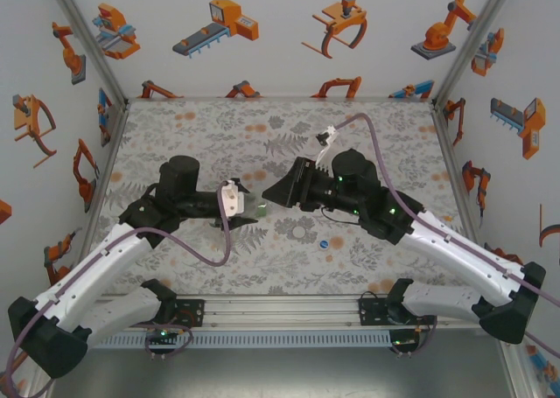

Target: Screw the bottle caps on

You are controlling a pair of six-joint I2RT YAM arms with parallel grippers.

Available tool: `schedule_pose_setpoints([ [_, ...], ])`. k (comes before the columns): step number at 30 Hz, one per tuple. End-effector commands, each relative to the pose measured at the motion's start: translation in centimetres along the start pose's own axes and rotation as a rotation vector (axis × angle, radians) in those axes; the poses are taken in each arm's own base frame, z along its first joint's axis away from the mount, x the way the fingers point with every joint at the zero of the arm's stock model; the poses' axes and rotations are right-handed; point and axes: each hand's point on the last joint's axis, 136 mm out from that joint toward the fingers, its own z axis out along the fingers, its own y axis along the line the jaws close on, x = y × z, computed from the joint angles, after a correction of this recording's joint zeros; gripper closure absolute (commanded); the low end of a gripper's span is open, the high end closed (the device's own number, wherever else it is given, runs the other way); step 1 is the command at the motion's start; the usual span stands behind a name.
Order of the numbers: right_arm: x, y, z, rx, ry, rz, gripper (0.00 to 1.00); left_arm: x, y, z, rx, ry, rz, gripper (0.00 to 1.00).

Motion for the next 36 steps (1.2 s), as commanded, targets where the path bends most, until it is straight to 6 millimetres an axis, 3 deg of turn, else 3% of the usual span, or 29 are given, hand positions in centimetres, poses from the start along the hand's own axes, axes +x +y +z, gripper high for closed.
schedule_pose_setpoints([
  [1, -0.9, 1.8, -1.7, -0.026, -0.015, -0.094, 0.33, -2.6, -0.2, -0.7, 0.013, -0.091, 0.053, 1.0],
  [8, -2.1, 2.8, -6.0, 0.014, -0.056, -0.279, 0.28, -2.8, -0.9, -0.7, 0.036, -0.099, 0.063, 1.0],
  [13, -2.4, 5.2, -8.1, -0.083, -0.105, -0.545, 0.3, -2.6, -1.1, -0.3, 0.05, -0.09, 0.055, 1.0],
  [20, 0.7, 7.0, -9.7, -0.247, -0.047, -1.07, 0.35, -2.5, -1.6, -0.1, 0.075, -0.079, 0.062, 1.0],
  [27, 3.9, 7.6, -9.3, -0.427, 0.033, -1.452, 0.43, -3.3, -2.0, -0.4, 0.082, -0.092, 0.077, 1.0],
  [36, 4.9, 7.6, -7.8, -0.472, 0.065, -1.59, 0.44, -3.1, -1.7, -0.2, 0.078, -0.079, 0.058, 1.0],
])
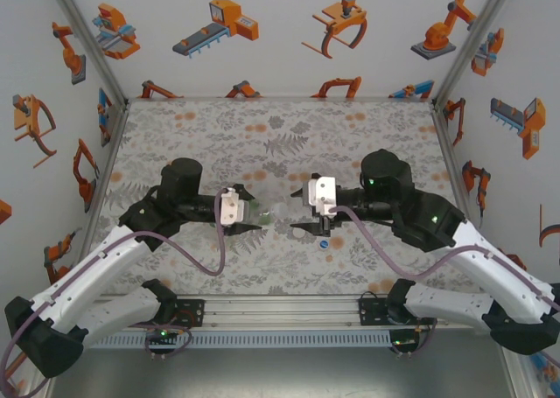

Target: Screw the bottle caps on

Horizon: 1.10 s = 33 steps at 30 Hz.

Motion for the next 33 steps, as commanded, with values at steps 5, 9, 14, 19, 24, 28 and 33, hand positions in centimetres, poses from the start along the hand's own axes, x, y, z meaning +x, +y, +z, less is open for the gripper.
schedule_pose_setpoints([
  [5, -1.4, 0.1, 0.3, -0.021, -0.043, -0.12, 0.44, -1.2, 0.1, -0.3, 0.013, -0.026, 0.018, 1.0],
  [9, -1.6, -0.2, 0.7, -0.012, -0.048, -0.127, 0.44, -0.9, 0.1, -0.1, 0.018, -0.02, 0.009, 1.0],
  [14, -1.7, -0.2, 1.1, -0.026, -0.048, -0.128, 0.47, -0.9, 0.1, 0.0, 0.018, -0.018, 0.01, 1.0],
  [19, -1.4, -0.2, 1.5, -0.032, -0.04, -0.127, 0.49, -0.8, 0.1, 0.0, 0.02, -0.017, 0.006, 1.0],
  [24, -1.3, 0.0, 1.6, -0.035, -0.04, -0.125, 0.52, -0.9, 0.1, 0.0, 0.019, -0.018, 0.01, 1.0],
  [28, -1.5, 0.1, 1.7, -0.039, -0.043, -0.125, 0.52, -0.8, 0.1, 0.0, 0.021, -0.017, 0.006, 1.0],
  [33, -1.4, 0.0, 1.9, -0.034, -0.037, -0.125, 0.53, -0.9, 0.1, 0.0, 0.02, -0.02, 0.008, 1.0],
])
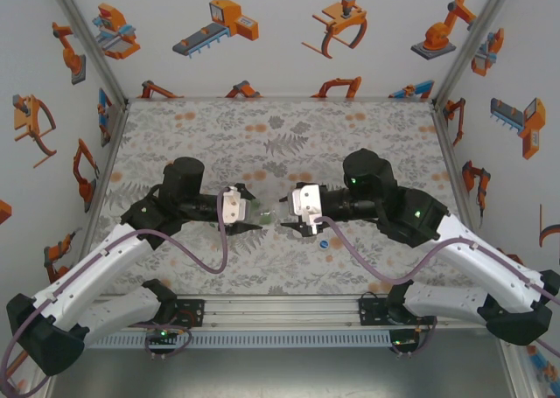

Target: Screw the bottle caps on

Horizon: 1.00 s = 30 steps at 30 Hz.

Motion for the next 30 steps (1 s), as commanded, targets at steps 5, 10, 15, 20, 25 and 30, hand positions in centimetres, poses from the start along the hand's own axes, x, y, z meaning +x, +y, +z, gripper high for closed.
schedule_pose_setpoints([
  [5, -1.5, -0.8, -0.3, 0.033, -0.028, -0.038, 0.59, -1.4, 0.0, -0.4, 0.01, -0.03, 0.022, 1.0],
  [10, -1.4, -1.6, -0.3, 0.075, -0.016, 0.051, 0.69, -1.6, 0.0, -0.5, 0.006, -0.033, 0.029, 1.0],
  [15, -1.2, -3.0, -0.6, 0.168, -0.039, 0.289, 0.82, -1.4, 0.7, -0.9, -0.056, -0.017, 0.049, 1.0],
  [20, -0.7, -5.0, -0.9, 0.305, -0.153, 0.626, 0.93, -1.4, 1.4, -1.3, -0.12, -0.007, 0.068, 1.0],
  [25, 0.8, -6.7, -1.2, 0.414, -0.257, 1.013, 0.99, -1.3, 1.7, -1.4, -0.139, 0.0, 0.067, 1.0],
  [30, 3.9, -7.7, -1.0, 0.519, -0.286, 1.418, 1.0, -1.4, 1.9, -1.4, -0.147, -0.005, 0.063, 1.0],
])
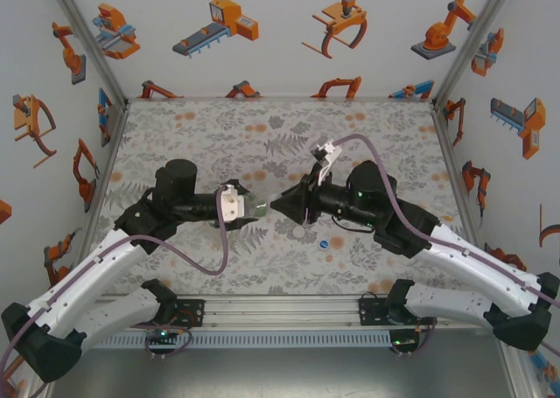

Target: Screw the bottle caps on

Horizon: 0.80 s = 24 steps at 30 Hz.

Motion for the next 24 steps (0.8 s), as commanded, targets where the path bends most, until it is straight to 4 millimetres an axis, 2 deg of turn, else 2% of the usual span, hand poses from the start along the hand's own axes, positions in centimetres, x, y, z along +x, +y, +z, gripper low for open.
schedule_pose_setpoints([
  [1, -0.6, -2.6, 0.4, 0.137, -0.068, 0.442, 1.0, -1.8, 0.3, -0.4, -0.014, -0.069, 0.048, 1.0],
  [5, 0.9, -3.3, 1.0, 0.2, -0.003, 0.495, 1.0, -1.8, 0.3, -0.3, -0.013, -0.07, 0.042, 1.0],
  [7, 0.9, -3.2, 1.2, 0.197, 0.002, 0.488, 0.99, -1.9, 0.3, -0.3, -0.013, -0.07, 0.043, 1.0],
  [10, 0.2, -2.9, 0.8, 0.185, -0.019, 0.464, 0.87, -1.8, 0.3, -0.3, -0.013, -0.07, 0.043, 1.0],
  [15, -0.9, -2.7, -0.6, 0.2, -0.039, 0.389, 0.53, -1.8, 0.2, -0.3, -0.012, -0.07, 0.046, 1.0],
  [18, -2.3, -1.9, -1.7, 0.182, -0.067, 0.276, 0.41, -1.7, 0.2, -0.3, -0.009, -0.067, 0.043, 1.0],
  [20, -3.3, -1.4, -2.7, 0.173, -0.091, 0.182, 0.37, -1.7, 0.1, -0.3, -0.003, -0.068, 0.045, 1.0],
  [24, -5.4, 0.1, -4.4, 0.119, -0.177, -0.061, 0.4, -1.9, -0.1, -0.4, 0.006, -0.077, 0.051, 1.0],
])
